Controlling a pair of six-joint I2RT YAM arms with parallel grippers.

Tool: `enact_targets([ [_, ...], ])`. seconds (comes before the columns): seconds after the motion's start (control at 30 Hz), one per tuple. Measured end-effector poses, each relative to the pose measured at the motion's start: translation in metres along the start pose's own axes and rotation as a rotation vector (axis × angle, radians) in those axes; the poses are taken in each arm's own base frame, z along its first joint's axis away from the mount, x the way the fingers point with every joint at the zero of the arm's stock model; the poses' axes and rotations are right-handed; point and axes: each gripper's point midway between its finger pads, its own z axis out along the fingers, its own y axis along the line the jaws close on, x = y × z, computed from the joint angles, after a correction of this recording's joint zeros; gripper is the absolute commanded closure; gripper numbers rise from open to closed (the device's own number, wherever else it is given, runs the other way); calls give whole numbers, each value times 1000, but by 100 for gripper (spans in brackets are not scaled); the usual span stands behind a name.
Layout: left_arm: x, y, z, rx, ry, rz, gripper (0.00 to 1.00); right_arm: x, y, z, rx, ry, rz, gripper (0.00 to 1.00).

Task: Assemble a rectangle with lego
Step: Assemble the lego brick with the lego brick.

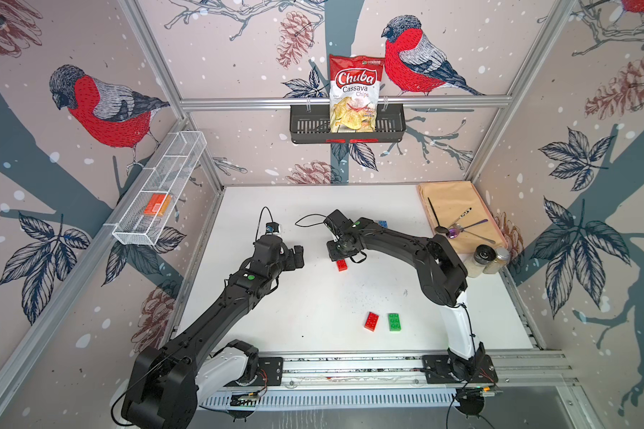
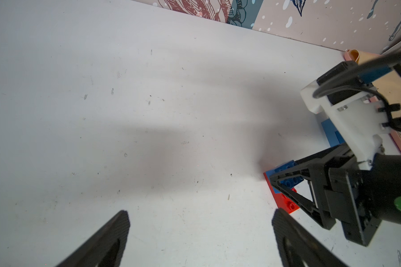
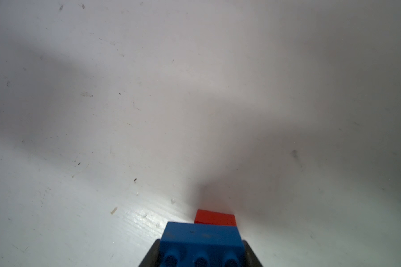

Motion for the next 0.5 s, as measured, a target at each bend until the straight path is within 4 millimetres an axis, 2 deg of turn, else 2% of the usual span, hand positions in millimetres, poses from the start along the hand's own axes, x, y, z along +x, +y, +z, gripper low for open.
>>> enact_targets([
  [0.2, 0, 1, 1, -2, 3, -1, 4, -9, -1, -5, 16, -29, -18, 62],
  [0.5, 0, 2, 1, -5, 3, -4, 4, -6, 2, 2, 25, -20, -34, 62],
])
